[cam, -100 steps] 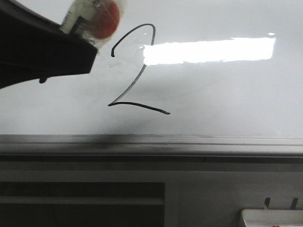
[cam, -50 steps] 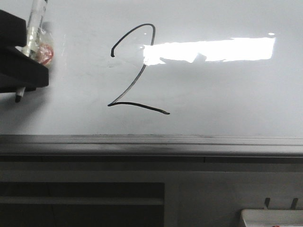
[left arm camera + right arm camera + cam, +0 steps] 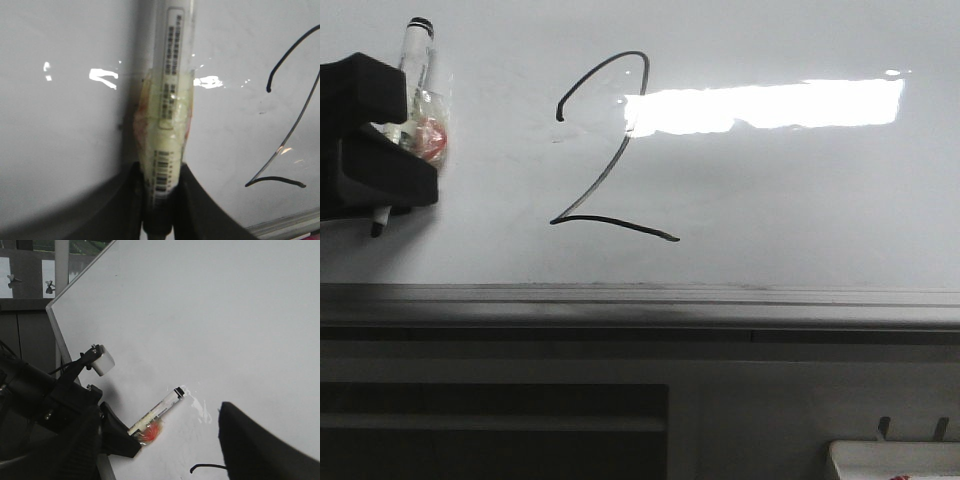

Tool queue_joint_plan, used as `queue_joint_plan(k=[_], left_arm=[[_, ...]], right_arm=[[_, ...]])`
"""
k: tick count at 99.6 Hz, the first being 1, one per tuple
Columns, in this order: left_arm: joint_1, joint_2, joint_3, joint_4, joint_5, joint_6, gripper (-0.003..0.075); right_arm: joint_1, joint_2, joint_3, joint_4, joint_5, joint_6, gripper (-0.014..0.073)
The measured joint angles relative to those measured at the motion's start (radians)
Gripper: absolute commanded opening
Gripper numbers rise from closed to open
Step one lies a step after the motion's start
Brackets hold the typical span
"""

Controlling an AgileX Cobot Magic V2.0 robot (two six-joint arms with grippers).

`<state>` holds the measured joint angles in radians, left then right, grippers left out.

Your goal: Write number 2 on whiteboard

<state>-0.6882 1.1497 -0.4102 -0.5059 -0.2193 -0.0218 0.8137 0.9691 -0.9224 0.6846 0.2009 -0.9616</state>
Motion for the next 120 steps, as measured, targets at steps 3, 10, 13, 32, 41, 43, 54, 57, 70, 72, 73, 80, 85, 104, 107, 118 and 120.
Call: queue_joint_plan(k=[3,10,13,32,41,43,54,57,70,72,73,80,85,104,107,118,120], left_arm=[[0.0,0.002,-0.001,0.0,-0.003,0.0,-0.002],[0.0,0.004,-0.001,0.0,-0.003,-0.004,-0.002],[0.0,0.006,-0.003,0.0,-0.003,-0.006,-0.002],[0.0,0.006,-0.003,-0.025,-0.005,-0.009,0.0027],[0.0,0.006,-0.003,-0.027,-0.005,-0.009,0.016],[0.0,0.006,-0.005,-0.029,-0.005,-0.009,0.0185],[-0.003,0.006,-0.007,-0.029,-0.005,-0.01,0.0342],[-0.004,0.006,-0.007,-0.029,-0.005,-0.01,0.036],[-0.008,0.006,-0.008,-0.026,-0.005,-0.011,0.0368],[-0.008,0.006,-0.008,-0.026,-0.005,-0.011,0.0368],[-0.008,0.006,-0.008,-0.024,-0.005,-0.011,0.0368],[-0.008,-0.003,-0.008,-0.025,-0.005,-0.013,0.0368],[-0.008,-0.014,-0.008,-0.03,-0.005,-0.013,0.0368],[0.0,-0.09,-0.006,-0.043,0.026,-0.008,0.0366],[0.0,-0.105,-0.006,-0.043,0.037,-0.008,0.036],[0.002,-0.171,-0.005,-0.022,0.085,-0.007,0.0206],[0.002,-0.18,-0.005,-0.019,0.095,-0.007,0.0174]], right_arm=[[0.0,0.0,0.0,0.002,0.0,0.0,0.0438],[0.0,0.0,0.0,0.002,0.0,0.0,0.0438],[0.0,0.0,0.0,0.002,0.0,0.0,0.0438],[0.0,0.0,0.0,0.004,0.001,0.0,0.0438],[0.0,0.0,0.0,0.008,0.005,0.0,0.0438],[0.0,0.0,0.0,0.008,0.008,0.0,0.0438],[0.0,0.0,0.0,0.011,0.025,0.002,0.0438],[0.0,0.0,0.0,0.011,0.03,0.002,0.0438],[0.0,0.0,0.0,0.011,0.035,0.002,0.0438],[0.0,0.0,0.0,0.011,0.035,0.002,0.0437],[0.0,0.0,0.0,0.011,0.035,0.002,0.0437],[0.0,0.0,0.0,0.011,0.035,0.002,0.0407],[0.0,0.0,0.0,0.011,0.037,0.002,0.0362],[0.0,-0.017,0.0,0.011,0.05,0.001,0.0099],[0.0,-0.021,0.0,0.011,0.054,0.001,0.0048],[0.0,-0.045,0.002,0.011,0.067,0.001,-0.0078],[0.0,-0.051,0.004,0.011,0.069,0.001,-0.0073]])
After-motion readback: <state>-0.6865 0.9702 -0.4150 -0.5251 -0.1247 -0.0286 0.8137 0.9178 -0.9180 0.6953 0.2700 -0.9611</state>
